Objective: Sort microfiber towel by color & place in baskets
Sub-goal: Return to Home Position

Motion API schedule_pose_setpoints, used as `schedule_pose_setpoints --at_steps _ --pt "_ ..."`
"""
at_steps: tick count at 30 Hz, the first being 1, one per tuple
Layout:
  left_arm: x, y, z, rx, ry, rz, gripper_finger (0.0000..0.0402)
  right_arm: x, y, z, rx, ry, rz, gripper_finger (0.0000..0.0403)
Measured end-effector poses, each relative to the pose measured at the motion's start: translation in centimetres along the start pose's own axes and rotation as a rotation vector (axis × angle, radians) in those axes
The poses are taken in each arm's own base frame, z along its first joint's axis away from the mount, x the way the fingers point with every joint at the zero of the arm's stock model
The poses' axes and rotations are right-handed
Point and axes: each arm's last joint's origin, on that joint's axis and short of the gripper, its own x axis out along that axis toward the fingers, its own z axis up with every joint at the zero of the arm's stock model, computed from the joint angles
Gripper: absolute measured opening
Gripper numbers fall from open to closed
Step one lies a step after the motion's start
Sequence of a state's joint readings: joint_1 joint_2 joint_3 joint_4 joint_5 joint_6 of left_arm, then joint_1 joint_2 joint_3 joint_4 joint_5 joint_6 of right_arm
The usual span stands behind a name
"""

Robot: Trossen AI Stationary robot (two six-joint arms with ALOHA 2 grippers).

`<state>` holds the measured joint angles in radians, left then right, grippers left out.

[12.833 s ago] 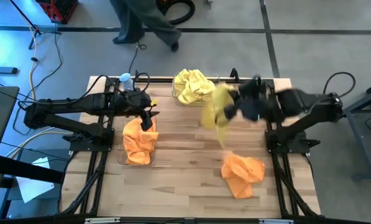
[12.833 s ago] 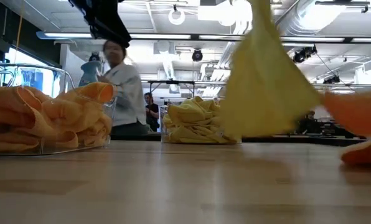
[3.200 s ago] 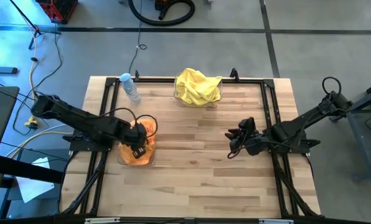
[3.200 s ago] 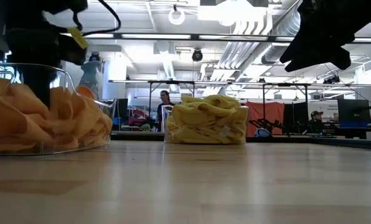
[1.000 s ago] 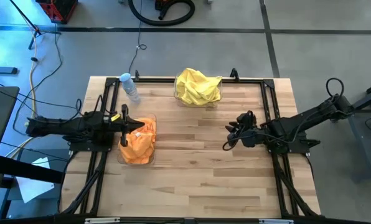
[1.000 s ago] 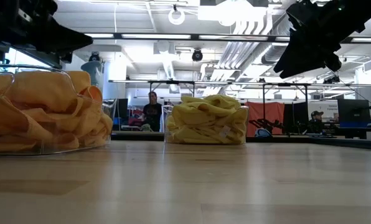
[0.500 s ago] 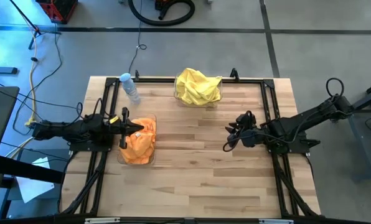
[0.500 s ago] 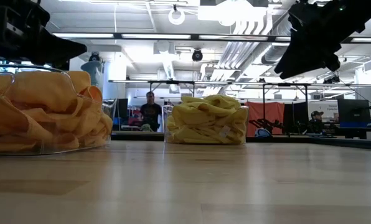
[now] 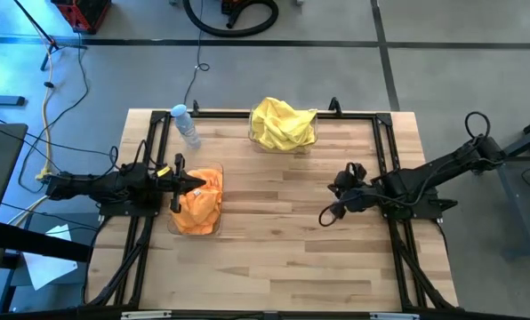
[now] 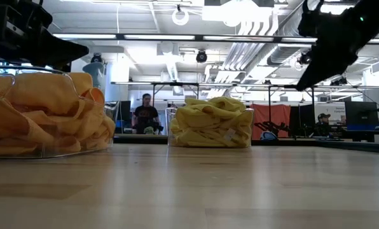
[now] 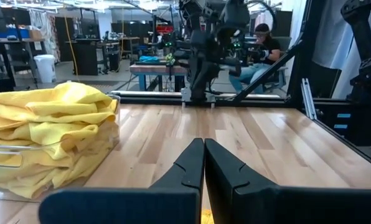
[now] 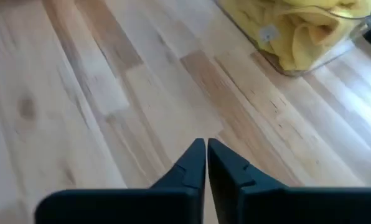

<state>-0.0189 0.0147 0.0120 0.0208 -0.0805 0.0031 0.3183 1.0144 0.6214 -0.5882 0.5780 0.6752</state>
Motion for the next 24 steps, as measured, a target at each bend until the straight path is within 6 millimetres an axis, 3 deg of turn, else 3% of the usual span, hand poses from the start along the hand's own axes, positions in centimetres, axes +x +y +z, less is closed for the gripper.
schedule_pose_setpoints --at_steps 4,10,16,24 --pt "0.0 0.0 0.0 0.0 0.0 0.001 0.0 1.7 -0.4 -2.4 -0.115 0.014 0.027 0.0005" --pt "0.0 0.0 0.0 0.0 0.0 0.001 0.0 3.4 -1.0 -5.4 -0.191 -0.063 0.212 0.0001" --pt "0.0 0.0 0.0 0.0 0.0 0.001 0.0 4.0 -2.8 -6.7 -0.216 -0.192 0.328 0.0001" --pt "0.0 0.0 0.0 0.0 0.0 0.001 0.0 2.9 -4.7 -7.3 -0.157 -0.387 0.428 0.0"
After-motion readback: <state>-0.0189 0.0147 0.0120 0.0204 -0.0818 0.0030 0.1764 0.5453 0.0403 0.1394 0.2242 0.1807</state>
